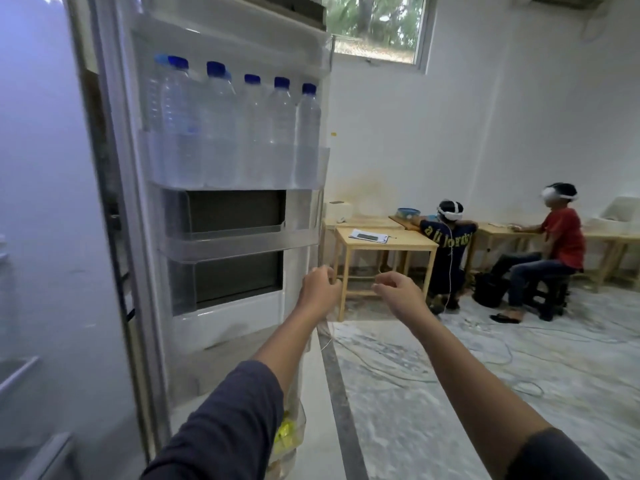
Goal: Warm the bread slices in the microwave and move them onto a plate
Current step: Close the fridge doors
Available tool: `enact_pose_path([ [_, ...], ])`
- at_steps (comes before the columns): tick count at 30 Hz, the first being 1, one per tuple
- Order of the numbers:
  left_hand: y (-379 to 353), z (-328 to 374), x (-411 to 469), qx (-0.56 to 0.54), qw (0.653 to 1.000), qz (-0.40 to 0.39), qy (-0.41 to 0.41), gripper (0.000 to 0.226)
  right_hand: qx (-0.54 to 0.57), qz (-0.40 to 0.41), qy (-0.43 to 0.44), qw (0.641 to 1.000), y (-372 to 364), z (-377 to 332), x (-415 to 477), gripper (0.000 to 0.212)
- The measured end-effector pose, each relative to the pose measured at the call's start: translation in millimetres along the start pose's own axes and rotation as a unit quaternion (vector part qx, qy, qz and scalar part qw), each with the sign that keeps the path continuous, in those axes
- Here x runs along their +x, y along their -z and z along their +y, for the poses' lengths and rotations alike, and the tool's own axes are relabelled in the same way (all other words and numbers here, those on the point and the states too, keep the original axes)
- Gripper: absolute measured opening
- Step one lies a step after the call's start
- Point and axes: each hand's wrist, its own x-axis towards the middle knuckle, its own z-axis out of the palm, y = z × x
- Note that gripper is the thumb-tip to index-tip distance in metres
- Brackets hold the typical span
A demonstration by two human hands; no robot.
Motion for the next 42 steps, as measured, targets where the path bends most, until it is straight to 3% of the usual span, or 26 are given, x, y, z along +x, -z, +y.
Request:
enact_pose_path([
  [2, -18, 9, 41, 0.007, 1.000, 0.007, -0.004, 0.007, -0.010, -0.006, 0.012, 1.000, 8, 10, 47, 0.032],
  [6, -48, 17, 110, 0.063, 0.997, 0.027, -0.024, 0.003, -0.006, -0.018, 0.015, 1.000, 12, 34, 129, 0.035],
  [11, -75, 26, 187, 0.174, 0.979, 0.073, -0.081, 0.032, 0.005, -0.044, 0.012, 0.999, 2, 66, 224, 0.036],
  [16, -90, 41, 263, 0.261, 0.932, 0.159, -0.198, 0.033, 0.035, -0.069, 0.017, 0.997, -14, 91, 327, 0.032],
  [21, -94, 50, 324, 0.362, 0.868, 0.245, -0.236, 0.031, 0.058, -0.105, 0.045, 0.992, -46, 88, 418, 0.028],
  [27, -98, 40, 361, 0.525, 0.782, 0.290, -0.169, 0.047, 0.151, -0.218, 0.154, 0.952, -88, 53, 478, 0.014],
  [31, -77, 30, 364, 0.593, 0.744, 0.304, -0.044, 0.055, 0.243, -0.329, 0.180, 0.895, -115, 22, 498, 0.036],
  [34, -66, 19, 352, 0.676, 0.659, 0.330, 0.013, 0.055, 0.263, -0.395, 0.218, 0.853, -134, 8, 505, 0.046],
  [37, -67, 9, 343, 0.728, 0.607, 0.314, 0.047, 0.056, 0.290, -0.454, 0.214, 0.815, -147, -6, 512, 0.053],
  [42, -68, -4, 334, 0.753, 0.583, 0.297, 0.073, 0.061, 0.303, -0.526, 0.152, 0.780, -168, -13, 527, 0.064],
])
